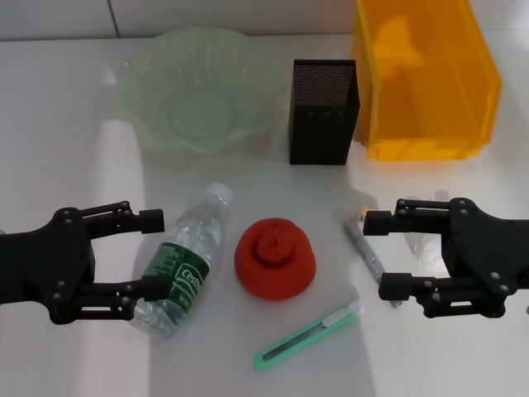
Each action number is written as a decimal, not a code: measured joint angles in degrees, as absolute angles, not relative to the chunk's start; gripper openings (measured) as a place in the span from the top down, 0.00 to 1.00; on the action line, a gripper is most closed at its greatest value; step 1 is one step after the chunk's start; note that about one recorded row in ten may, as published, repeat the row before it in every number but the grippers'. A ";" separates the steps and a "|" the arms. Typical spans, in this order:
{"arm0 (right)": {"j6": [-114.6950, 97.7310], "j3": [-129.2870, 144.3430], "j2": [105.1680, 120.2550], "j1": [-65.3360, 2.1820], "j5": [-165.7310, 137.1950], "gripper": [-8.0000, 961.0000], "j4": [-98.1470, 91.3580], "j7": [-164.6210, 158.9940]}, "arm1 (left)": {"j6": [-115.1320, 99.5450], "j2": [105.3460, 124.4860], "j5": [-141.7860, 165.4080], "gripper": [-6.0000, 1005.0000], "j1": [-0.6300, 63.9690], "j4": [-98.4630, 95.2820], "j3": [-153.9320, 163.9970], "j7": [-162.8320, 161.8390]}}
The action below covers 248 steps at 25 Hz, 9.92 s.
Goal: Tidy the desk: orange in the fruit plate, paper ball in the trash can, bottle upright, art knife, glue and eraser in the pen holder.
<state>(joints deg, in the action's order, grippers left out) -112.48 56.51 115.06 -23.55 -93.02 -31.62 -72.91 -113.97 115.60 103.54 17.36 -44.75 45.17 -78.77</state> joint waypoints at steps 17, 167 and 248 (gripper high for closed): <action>-113.69 54.56 115.03 -22.39 -92.98 0.25 -31.72 -73.22 | -112.87 116.24 103.53 0.16 17.87 -50.12 45.28 -79.50; -95.20 78.75 119.41 -38.35 -155.00 0.25 -69.80 -134.07 | -99.92 116.30 102.64 0.17 25.05 -42.16 55.57 -80.16; -97.35 47.23 118.28 -14.40 -104.37 0.18 -44.14 -80.53 | -91.01 119.09 145.36 0.20 41.34 -75.08 74.95 -155.75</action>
<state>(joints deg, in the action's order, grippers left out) -97.35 47.23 118.28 -14.40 -104.37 -44.14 -80.54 -91.01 119.09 145.36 41.34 -75.08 74.95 -155.75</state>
